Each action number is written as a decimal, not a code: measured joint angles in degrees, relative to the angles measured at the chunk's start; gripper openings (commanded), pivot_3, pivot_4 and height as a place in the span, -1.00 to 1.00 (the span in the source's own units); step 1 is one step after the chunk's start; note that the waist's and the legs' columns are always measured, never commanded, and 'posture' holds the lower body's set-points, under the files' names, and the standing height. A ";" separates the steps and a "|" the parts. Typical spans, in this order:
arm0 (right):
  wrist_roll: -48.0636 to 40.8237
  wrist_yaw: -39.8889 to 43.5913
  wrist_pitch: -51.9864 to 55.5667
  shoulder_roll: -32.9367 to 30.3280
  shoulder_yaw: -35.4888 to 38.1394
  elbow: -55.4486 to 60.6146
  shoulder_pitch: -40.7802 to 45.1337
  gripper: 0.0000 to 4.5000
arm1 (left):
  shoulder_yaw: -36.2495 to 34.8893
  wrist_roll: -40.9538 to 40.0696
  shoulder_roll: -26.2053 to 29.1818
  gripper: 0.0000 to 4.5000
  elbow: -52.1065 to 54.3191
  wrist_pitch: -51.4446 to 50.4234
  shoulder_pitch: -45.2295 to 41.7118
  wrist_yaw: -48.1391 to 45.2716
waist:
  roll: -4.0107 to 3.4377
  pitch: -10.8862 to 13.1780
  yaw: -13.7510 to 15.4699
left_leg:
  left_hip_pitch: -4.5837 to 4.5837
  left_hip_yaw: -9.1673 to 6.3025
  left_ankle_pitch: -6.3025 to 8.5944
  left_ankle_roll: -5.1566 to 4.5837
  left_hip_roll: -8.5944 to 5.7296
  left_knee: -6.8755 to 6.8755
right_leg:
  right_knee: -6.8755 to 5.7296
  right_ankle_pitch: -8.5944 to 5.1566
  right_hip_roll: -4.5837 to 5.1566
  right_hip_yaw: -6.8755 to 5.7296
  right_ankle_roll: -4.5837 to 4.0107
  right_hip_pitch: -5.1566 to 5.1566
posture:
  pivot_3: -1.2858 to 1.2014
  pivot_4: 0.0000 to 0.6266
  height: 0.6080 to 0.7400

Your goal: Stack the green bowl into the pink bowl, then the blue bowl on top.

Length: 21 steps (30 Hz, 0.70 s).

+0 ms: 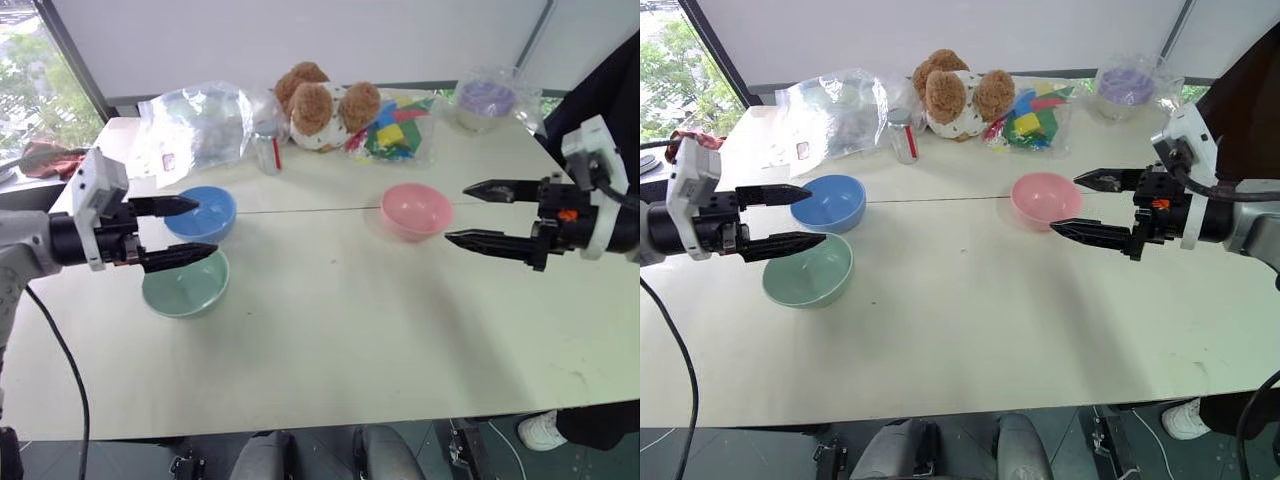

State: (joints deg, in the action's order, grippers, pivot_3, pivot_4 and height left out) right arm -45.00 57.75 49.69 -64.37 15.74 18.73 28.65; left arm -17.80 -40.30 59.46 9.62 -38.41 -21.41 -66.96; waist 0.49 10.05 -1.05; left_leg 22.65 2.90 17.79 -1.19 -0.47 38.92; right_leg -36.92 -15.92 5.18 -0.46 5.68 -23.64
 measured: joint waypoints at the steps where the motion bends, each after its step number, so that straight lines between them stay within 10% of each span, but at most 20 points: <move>1: 0.50 0.25 -0.38 0.00 -0.47 -0.07 0.10 0.98 | -0.61 -0.39 0.08 1.00 0.16 -0.31 0.45 -0.04 | -0.01 0.00 0.00 | 0.01 0.01 0.00 0.00 0.00 0.00 | 0.00 0.00 0.00 0.00 0.00 -0.01 | 0.03 -0.52 1.00; 21: 9.01 -1.68 -2.49 2.80 -10.90 -4.35 5.81 0.98 | -2.91 -1.45 -0.31 1.00 1.40 -1.08 1.54 2.89 | -0.01 0.00 0.11 | 0.75 0.06 -0.23 0.36 -0.02 0.15 | -0.15 0.03 -0.01 -0.01 0.04 -0.80 | 0.03 -0.52 1.00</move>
State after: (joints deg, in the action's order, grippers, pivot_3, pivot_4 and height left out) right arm -35.98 56.06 47.19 -61.57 4.85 14.38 34.47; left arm -20.71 -41.75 59.14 11.02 -39.49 -19.87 -64.08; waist 0.48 10.05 -0.93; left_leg 23.40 2.96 17.57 -0.84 -0.49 39.07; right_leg -37.07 -15.89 5.17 -0.47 5.71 -24.44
